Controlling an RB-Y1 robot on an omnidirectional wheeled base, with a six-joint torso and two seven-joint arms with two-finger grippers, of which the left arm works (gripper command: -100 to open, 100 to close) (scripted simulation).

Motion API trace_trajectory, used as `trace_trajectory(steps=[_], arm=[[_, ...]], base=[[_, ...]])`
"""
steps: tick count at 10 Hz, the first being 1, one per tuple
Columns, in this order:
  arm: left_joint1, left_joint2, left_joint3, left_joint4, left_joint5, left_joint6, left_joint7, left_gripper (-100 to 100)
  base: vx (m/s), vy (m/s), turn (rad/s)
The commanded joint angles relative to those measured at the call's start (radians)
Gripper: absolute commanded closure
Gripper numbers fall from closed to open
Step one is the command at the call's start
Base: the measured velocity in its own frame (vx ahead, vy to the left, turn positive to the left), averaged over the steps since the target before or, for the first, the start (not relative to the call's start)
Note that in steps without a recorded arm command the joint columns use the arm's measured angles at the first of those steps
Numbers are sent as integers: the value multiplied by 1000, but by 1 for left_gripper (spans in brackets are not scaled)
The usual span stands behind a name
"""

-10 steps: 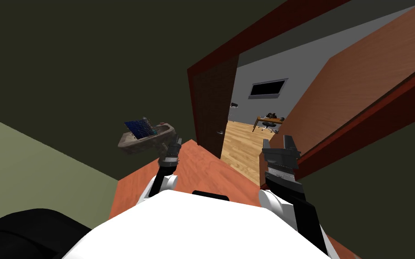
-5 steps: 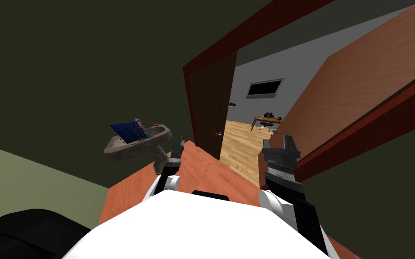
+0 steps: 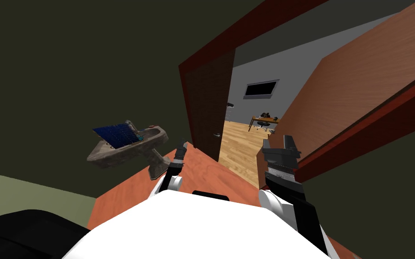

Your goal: Push the door open

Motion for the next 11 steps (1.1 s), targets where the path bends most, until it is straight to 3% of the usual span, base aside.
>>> trace_trajectory(steps=[1,11], arm=[[-10,2,-10,42,1,-11,4,-100],[-85,6,-72,317,6,-77,26,-100]], base=[[99,11,-76],[99,5,-80]])
